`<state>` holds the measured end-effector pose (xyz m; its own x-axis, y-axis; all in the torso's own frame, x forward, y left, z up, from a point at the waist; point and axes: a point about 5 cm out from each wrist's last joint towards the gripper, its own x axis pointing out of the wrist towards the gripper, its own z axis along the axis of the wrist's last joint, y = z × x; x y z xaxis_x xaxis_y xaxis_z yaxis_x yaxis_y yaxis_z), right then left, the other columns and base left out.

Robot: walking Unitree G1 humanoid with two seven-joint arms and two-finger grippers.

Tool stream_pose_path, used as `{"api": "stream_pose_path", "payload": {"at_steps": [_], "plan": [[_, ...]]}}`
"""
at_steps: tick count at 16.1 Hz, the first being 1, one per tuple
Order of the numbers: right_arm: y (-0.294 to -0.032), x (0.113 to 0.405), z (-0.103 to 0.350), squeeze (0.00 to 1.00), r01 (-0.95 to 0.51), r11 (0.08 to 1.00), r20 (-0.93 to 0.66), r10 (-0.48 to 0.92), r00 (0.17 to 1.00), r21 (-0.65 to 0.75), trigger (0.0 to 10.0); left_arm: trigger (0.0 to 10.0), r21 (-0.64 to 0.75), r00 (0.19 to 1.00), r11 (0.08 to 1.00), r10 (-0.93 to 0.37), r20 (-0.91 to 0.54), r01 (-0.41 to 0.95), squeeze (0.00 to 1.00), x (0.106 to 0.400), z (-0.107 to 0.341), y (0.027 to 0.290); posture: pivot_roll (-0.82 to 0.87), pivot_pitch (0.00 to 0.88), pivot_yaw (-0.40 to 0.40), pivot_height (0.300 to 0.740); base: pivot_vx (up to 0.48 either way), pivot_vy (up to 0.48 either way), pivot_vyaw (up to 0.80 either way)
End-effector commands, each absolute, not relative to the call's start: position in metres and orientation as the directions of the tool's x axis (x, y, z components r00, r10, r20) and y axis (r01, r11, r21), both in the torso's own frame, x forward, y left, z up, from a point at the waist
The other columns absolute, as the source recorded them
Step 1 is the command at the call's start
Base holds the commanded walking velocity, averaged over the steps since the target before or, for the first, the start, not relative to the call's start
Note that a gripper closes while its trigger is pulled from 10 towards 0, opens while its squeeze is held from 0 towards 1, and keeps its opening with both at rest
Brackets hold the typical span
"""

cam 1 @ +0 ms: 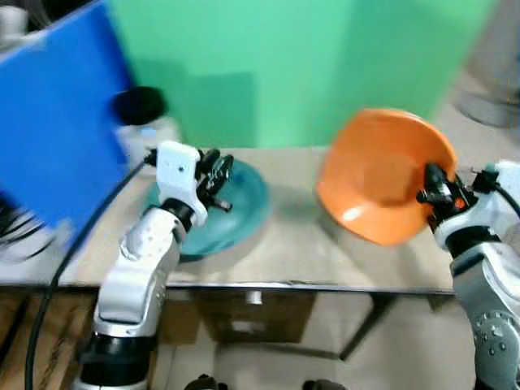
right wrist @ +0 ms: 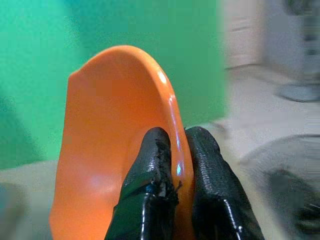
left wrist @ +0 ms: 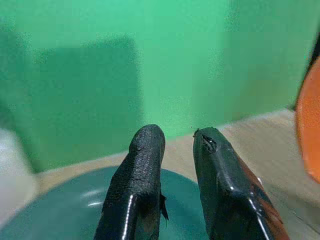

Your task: Setting the table

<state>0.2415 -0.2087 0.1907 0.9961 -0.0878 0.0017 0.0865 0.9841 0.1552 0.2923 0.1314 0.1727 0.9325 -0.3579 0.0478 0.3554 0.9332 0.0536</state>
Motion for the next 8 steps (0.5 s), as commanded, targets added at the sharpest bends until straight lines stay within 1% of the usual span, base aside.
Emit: {"api": "stream_pose_path", "payload": {"at_steps": [1, 5, 8], "plan": [[-0.2030, 0.2380, 0.2044, 0.00, 0.081, 0.988, 0.071, -0.091, 0.993, 0.130, 10.0, 10.0, 0.097, 0.947, 0.947, -0.313, 0.076, 0.305, 0.00, 0.2902, 0.1770, 0.1306, -0.02, 0.000, 0.059, 0.740, 0.000, 0.000, -0.80], [-0.2036, 0.2357, 0.1990, 0.00, 0.122, 0.985, 0.052, -0.129, 0.990, 0.123, 10.0, 10.0, 0.085, 0.944, 0.945, -0.321, 0.070, 0.315, 0.00, 0.2821, 0.1697, 0.1326, -0.03, 0.000, 0.055, 0.740, 0.000, 0.000, -0.80], [-0.2043, 0.2404, 0.1986, 0.00, 0.132, 0.982, 0.053, -0.141, 0.989, 0.133, 10.0, 10.0, 0.075, 0.939, 0.946, -0.323, 0.114, 0.316, 0.00, 0.2813, 0.1744, 0.1298, -0.01, 0.000, 0.032, 0.740, 0.000, 0.000, -0.80]]}}
